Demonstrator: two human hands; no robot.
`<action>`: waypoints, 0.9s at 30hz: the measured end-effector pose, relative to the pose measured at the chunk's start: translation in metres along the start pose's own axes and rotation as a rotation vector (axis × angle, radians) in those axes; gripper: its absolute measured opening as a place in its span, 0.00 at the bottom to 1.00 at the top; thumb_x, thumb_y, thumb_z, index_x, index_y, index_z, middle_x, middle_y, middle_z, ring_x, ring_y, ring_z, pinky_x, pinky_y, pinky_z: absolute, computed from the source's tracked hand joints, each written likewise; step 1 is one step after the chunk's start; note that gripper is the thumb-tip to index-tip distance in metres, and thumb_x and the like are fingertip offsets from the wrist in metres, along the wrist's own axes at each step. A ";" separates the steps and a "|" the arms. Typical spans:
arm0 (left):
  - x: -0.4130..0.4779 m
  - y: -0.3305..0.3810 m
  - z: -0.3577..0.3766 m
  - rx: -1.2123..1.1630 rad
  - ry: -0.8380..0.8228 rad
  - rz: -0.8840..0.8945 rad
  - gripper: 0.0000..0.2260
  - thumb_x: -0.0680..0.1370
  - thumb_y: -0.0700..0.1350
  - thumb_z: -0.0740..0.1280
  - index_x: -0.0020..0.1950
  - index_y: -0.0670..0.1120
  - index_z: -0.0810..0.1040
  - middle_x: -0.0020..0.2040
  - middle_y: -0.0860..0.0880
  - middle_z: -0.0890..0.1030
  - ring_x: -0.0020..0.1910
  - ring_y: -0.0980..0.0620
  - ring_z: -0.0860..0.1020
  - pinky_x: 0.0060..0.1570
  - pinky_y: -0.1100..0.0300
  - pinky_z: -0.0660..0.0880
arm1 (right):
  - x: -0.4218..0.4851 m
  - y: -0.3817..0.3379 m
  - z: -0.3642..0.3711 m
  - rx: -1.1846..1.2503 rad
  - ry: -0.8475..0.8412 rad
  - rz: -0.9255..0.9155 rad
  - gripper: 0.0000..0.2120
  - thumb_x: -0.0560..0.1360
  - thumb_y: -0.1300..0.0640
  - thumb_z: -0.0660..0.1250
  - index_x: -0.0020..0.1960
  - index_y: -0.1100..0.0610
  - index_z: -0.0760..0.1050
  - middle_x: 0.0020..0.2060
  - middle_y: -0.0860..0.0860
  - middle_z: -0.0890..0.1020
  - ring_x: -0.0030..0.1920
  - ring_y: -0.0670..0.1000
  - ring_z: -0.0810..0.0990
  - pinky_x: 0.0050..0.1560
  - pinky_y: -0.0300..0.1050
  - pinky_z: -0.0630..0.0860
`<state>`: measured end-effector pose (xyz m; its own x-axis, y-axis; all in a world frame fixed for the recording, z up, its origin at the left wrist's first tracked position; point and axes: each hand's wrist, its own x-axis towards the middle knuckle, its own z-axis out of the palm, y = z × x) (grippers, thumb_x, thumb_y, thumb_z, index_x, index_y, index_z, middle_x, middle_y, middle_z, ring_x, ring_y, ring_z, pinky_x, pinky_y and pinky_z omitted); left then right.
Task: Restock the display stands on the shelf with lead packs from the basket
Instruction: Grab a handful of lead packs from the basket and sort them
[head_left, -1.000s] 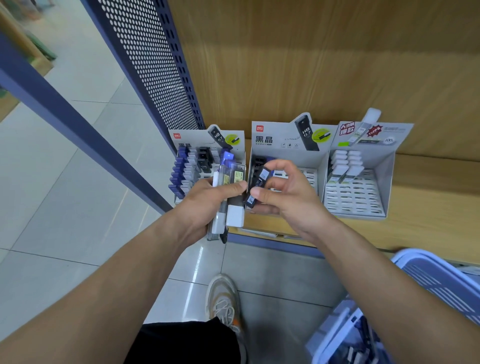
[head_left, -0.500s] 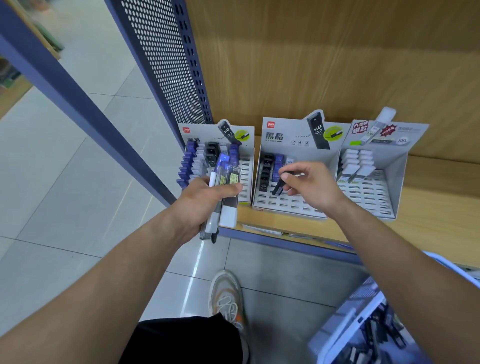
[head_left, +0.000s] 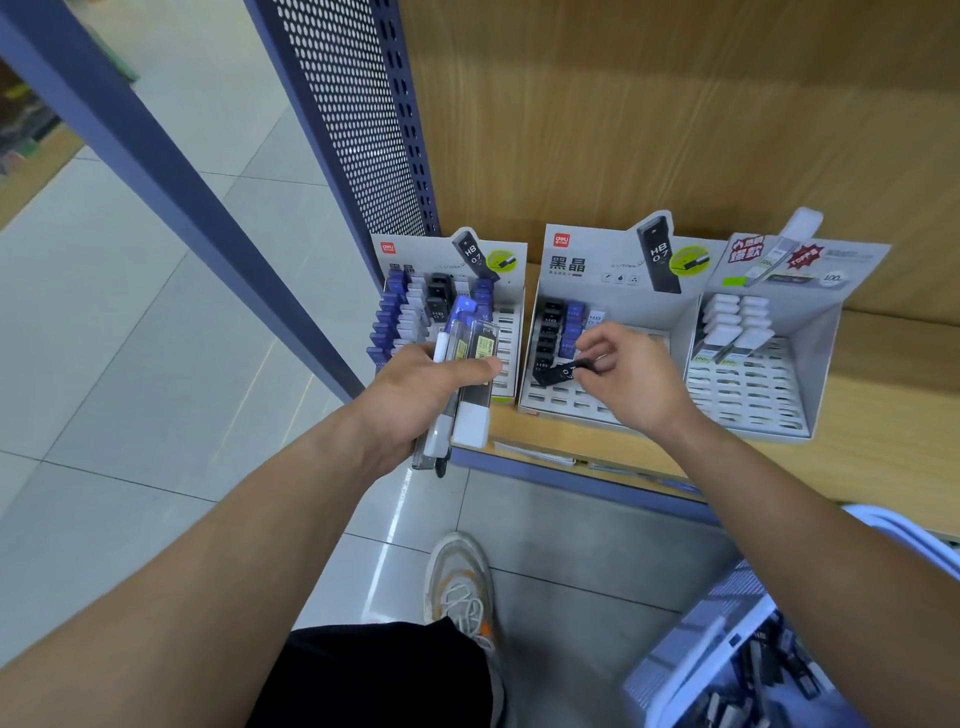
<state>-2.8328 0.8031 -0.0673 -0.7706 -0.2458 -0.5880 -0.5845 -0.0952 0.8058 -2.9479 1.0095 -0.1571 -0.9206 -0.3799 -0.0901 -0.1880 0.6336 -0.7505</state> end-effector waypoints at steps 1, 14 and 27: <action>0.000 -0.001 -0.001 0.001 0.005 0.003 0.07 0.76 0.47 0.75 0.53 0.48 0.82 0.39 0.52 0.86 0.36 0.54 0.84 0.34 0.60 0.77 | 0.000 -0.001 0.002 0.001 0.022 -0.013 0.09 0.74 0.62 0.74 0.50 0.52 0.79 0.43 0.47 0.82 0.38 0.38 0.78 0.38 0.23 0.70; 0.003 -0.003 -0.005 0.013 0.007 0.021 0.07 0.75 0.47 0.75 0.51 0.49 0.82 0.39 0.53 0.86 0.40 0.52 0.83 0.45 0.55 0.78 | 0.011 0.000 0.021 -0.197 0.038 -0.287 0.08 0.74 0.63 0.74 0.53 0.56 0.83 0.46 0.49 0.79 0.44 0.50 0.79 0.51 0.50 0.79; 0.002 -0.004 -0.006 0.012 -0.005 0.032 0.06 0.76 0.47 0.74 0.52 0.49 0.83 0.40 0.53 0.86 0.38 0.55 0.84 0.38 0.58 0.78 | 0.016 -0.019 0.027 -0.327 0.024 -0.301 0.07 0.76 0.57 0.72 0.53 0.52 0.84 0.48 0.47 0.81 0.48 0.51 0.80 0.48 0.50 0.79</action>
<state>-2.8302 0.7968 -0.0712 -0.7903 -0.2438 -0.5622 -0.5625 -0.0753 0.8234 -2.9500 0.9733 -0.1622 -0.8150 -0.5672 0.1187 -0.5440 0.6783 -0.4940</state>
